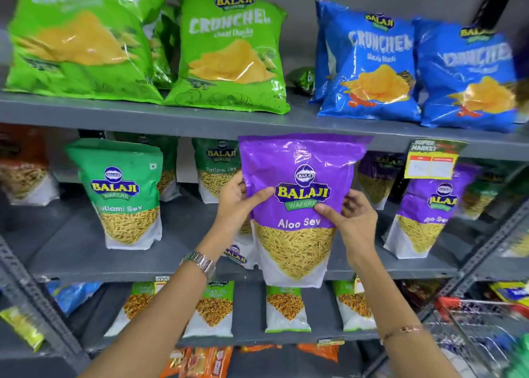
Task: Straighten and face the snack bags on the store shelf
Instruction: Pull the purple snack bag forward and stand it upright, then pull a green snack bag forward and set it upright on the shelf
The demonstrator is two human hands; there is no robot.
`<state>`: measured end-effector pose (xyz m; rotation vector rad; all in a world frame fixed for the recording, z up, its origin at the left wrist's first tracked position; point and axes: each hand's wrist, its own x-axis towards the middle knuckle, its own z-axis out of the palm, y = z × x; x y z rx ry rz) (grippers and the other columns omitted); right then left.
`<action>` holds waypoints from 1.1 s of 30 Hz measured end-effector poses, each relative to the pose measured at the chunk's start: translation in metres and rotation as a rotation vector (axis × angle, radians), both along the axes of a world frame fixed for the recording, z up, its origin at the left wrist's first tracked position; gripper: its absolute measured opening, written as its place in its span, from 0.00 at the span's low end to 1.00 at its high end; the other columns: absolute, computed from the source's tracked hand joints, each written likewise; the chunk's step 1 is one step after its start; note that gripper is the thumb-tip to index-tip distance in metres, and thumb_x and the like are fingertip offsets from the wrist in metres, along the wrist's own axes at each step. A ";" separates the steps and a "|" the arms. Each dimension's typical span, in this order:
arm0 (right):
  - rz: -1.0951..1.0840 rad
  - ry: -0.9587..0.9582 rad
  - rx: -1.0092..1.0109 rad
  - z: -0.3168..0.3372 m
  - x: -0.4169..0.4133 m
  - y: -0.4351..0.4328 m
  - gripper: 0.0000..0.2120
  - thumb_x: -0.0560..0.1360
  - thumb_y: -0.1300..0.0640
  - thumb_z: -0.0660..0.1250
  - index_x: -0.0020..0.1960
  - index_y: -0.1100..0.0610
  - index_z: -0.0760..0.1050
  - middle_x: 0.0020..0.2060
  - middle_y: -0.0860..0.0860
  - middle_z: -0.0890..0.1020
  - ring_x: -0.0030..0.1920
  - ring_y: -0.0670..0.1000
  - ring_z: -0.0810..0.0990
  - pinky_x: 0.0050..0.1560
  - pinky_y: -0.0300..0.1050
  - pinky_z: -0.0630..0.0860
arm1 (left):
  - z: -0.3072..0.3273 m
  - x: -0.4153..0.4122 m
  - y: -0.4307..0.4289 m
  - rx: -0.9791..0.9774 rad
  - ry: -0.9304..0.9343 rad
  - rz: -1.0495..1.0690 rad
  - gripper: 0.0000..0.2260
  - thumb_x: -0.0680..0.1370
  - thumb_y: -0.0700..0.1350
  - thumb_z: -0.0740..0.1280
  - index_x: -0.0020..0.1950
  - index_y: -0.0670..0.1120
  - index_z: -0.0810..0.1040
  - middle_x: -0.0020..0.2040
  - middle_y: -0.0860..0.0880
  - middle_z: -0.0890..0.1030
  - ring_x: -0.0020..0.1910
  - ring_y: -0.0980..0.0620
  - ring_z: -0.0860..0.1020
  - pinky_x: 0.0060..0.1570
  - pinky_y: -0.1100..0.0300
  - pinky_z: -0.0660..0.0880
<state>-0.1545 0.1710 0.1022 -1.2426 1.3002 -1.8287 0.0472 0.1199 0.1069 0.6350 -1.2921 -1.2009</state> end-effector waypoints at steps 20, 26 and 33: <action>-0.121 0.177 0.222 -0.046 -0.131 -0.071 0.22 0.56 0.64 0.78 0.44 0.55 0.71 0.40 0.54 0.80 0.32 0.37 0.80 0.33 0.31 0.77 | -0.052 -0.136 -0.061 0.112 -0.365 0.176 0.21 0.57 0.55 0.75 0.48 0.58 0.76 0.48 0.49 0.85 0.47 0.47 0.83 0.47 0.44 0.79; -0.177 0.155 0.240 -0.058 -0.178 -0.125 0.21 0.61 0.75 0.72 0.38 0.51 0.68 0.33 0.50 0.75 0.27 0.36 0.76 0.33 0.31 0.75 | -0.047 -0.188 -0.089 0.201 -0.570 0.283 0.20 0.63 0.51 0.76 0.48 0.44 0.76 0.47 0.42 0.84 0.48 0.41 0.81 0.46 0.49 0.78; -0.587 0.313 0.011 -0.091 -0.119 -0.103 0.21 0.67 0.56 0.66 0.58 0.57 0.68 0.52 0.53 0.76 0.53 0.52 0.75 0.58 0.45 0.71 | -0.059 -0.143 -0.121 0.233 -0.454 -0.209 0.24 0.63 0.35 0.77 0.51 0.53 0.72 0.48 0.57 0.79 0.45 0.63 0.78 0.54 0.57 0.76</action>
